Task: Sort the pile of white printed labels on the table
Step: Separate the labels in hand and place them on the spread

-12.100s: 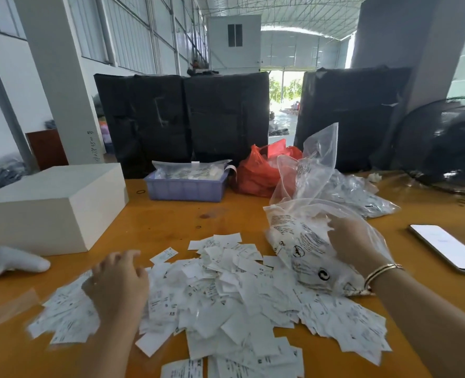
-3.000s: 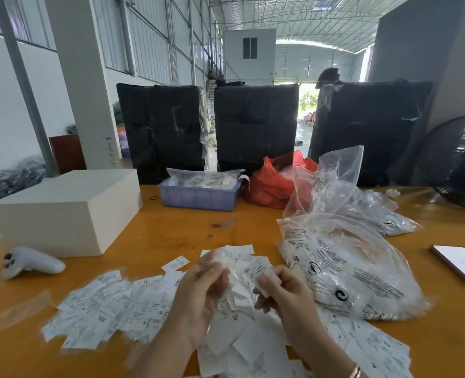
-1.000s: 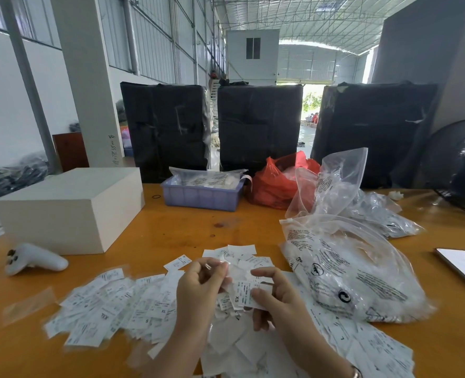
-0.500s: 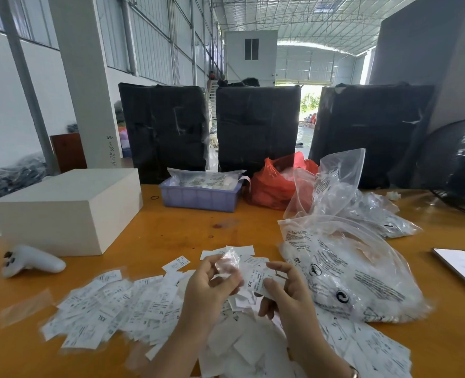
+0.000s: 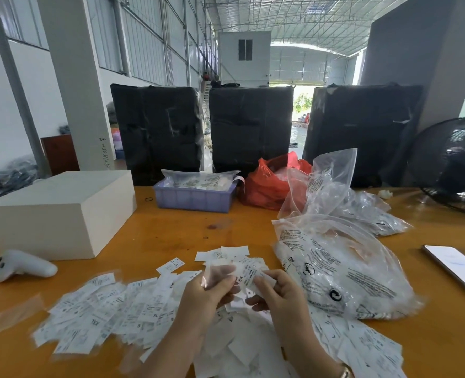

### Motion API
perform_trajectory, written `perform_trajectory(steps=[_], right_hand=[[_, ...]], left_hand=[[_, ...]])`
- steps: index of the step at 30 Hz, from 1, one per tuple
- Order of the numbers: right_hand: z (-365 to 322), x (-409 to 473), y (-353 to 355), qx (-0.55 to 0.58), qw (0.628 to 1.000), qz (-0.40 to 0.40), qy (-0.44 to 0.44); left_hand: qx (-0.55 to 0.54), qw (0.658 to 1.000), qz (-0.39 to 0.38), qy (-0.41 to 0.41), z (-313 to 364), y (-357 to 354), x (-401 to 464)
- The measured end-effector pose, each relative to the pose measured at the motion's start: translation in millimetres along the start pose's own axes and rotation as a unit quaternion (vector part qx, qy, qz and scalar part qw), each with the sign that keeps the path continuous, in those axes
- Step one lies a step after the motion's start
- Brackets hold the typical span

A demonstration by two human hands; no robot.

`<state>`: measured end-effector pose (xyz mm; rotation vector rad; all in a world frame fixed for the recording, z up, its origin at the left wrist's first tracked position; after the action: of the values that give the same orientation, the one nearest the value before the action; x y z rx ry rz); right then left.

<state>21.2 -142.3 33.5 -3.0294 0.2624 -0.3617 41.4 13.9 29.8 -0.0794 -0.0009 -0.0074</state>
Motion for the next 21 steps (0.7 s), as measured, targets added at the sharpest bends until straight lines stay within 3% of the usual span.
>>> perform_trajectory(steps=[10, 21], right_hand=[[-0.9, -3.6, -3.5, 0.06, 0.998, -0.008, -0.019], [-2.9, -6.7, -7.6, 0.095, 0.994, -0.034, -0.028]], left_hand=[[-0.155, 0.987, -0.009, 0.032, 0.8, -1.3, 0.1], [-0.196, 0.98, -0.013, 0.027, 1.2, 0.4, 1.0]])
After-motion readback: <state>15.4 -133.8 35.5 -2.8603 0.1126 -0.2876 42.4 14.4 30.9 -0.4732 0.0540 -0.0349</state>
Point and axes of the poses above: each hand's wrist, its own x-axis towards the middle knuckle, its own y-axis out of the back of the hand, z = x × y, the point moved 6 cm from there along x, towards the middle knuckle, and after that the axes turned 1 degree about y, right-handed, at the moved point
